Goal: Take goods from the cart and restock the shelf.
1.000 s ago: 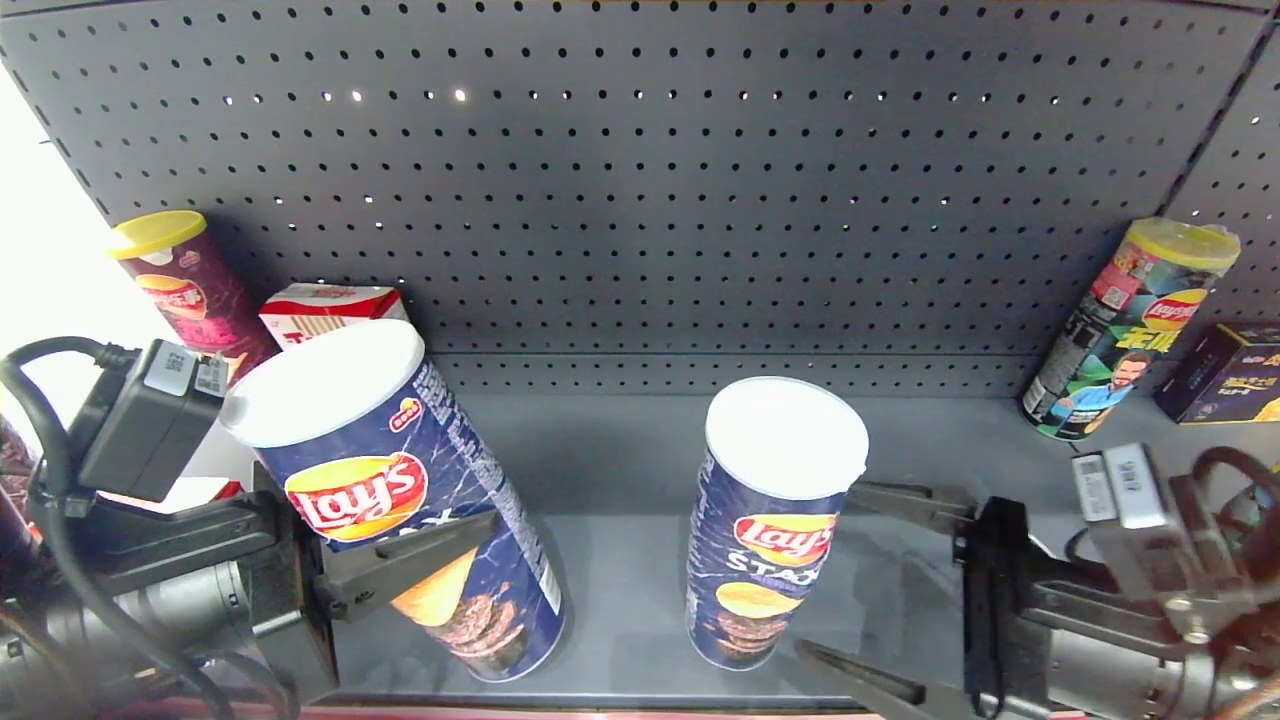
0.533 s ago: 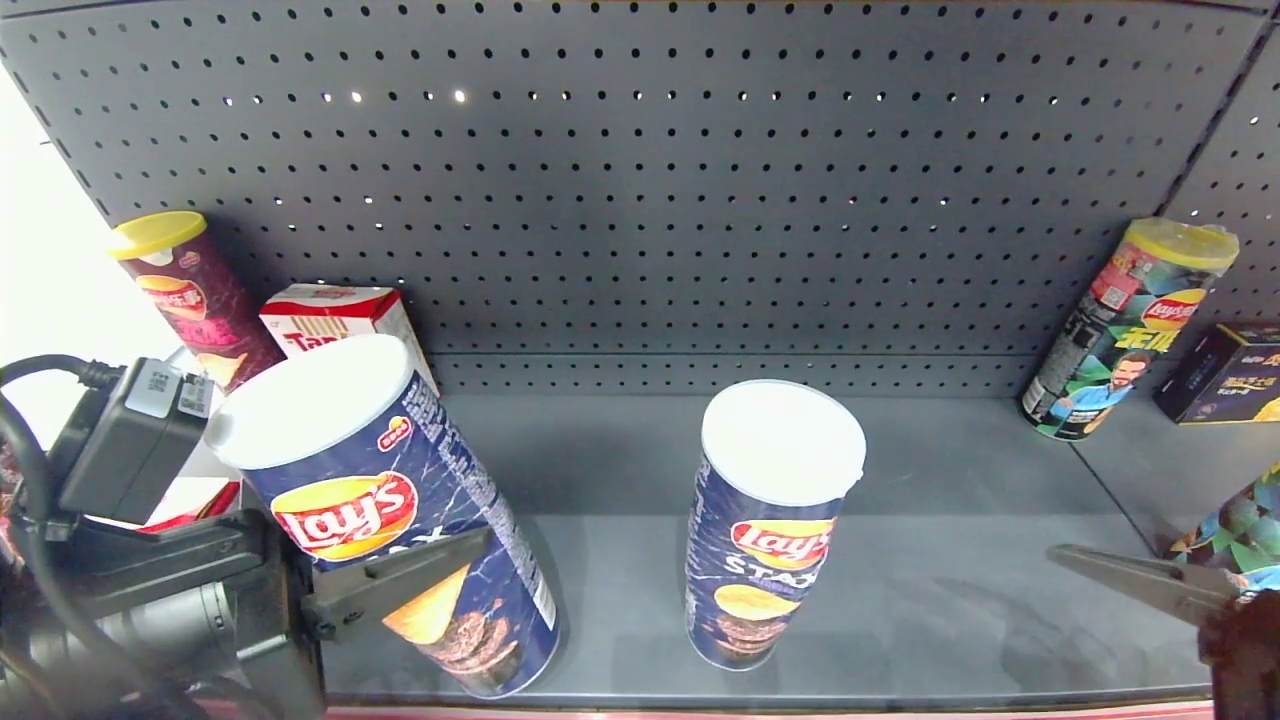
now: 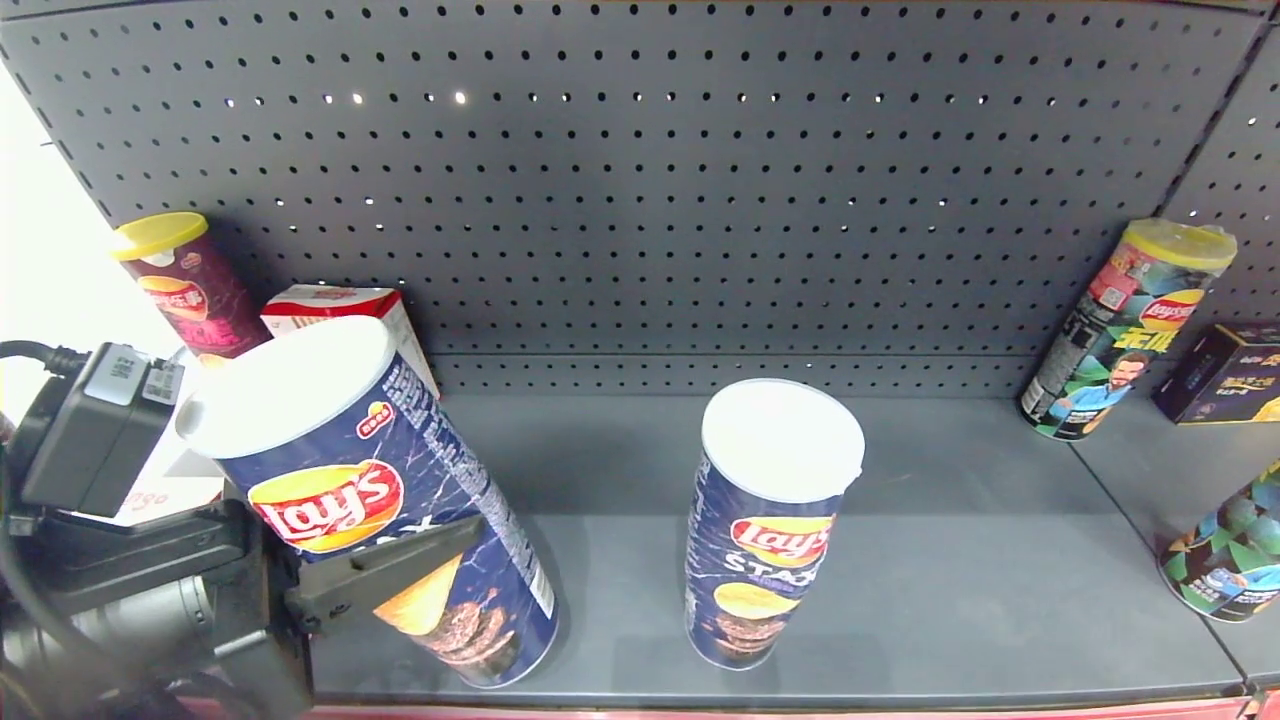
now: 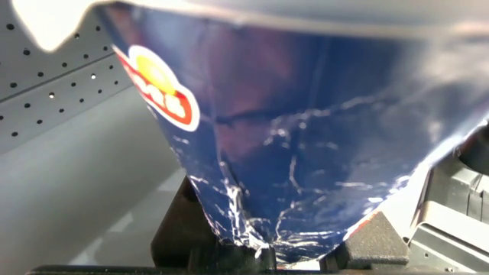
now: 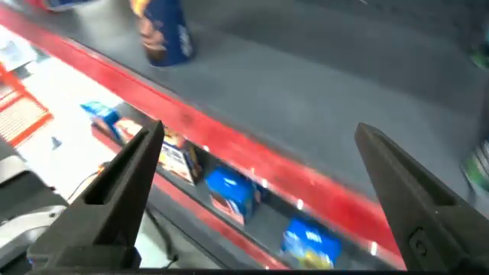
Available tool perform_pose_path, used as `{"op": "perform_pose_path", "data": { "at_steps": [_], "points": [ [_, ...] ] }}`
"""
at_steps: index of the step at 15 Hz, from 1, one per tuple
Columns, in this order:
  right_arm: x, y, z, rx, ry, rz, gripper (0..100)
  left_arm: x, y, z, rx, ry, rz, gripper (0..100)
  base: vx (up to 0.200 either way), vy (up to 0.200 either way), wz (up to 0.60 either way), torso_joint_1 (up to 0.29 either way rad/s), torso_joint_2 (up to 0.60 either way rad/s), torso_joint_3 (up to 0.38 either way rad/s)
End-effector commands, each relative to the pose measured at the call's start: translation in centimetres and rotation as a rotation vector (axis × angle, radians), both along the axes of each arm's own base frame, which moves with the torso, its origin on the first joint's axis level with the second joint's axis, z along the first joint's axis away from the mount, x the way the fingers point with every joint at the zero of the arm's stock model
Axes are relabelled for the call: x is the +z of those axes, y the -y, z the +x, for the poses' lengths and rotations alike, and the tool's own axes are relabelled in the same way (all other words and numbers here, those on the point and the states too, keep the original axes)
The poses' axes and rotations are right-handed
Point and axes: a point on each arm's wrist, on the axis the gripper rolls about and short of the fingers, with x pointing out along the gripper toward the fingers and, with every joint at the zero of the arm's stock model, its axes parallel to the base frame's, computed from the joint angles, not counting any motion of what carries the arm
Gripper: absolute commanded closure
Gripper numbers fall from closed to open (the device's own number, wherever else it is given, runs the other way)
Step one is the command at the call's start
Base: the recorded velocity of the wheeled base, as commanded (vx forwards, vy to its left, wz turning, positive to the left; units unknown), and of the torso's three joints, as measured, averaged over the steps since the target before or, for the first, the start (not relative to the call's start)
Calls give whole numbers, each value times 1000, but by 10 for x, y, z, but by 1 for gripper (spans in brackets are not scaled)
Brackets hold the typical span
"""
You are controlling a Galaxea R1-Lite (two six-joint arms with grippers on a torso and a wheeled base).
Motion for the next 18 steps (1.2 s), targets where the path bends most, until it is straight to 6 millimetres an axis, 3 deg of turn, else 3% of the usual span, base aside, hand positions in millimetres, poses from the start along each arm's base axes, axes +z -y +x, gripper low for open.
{"op": "perform_pose_path", "data": {
  "at_steps": [1, 2, 10, 18],
  "points": [
    [-18, 10, -21, -81, 77, 59, 0, 2, 0, -1, -2, 12, -5, 100, 0, 0, 0, 0, 0, 0],
    [-38, 11, -27, -141, 59, 55, 0, 2, -1, -4, -3, 16, -7, 100, 0, 0, 0, 0, 0, 0],
    [-45, 12, -24, -284, 35, 45, 0, 4, 0, -4, -12, 21, -9, 100, 0, 0, 0, 0, 0, 0],
    [-45, 12, -24, -283, 31, 52, 0, 7, 0, -3, -12, 26, -11, 100, 0, 0, 0, 0, 0, 0]
  ]
}}
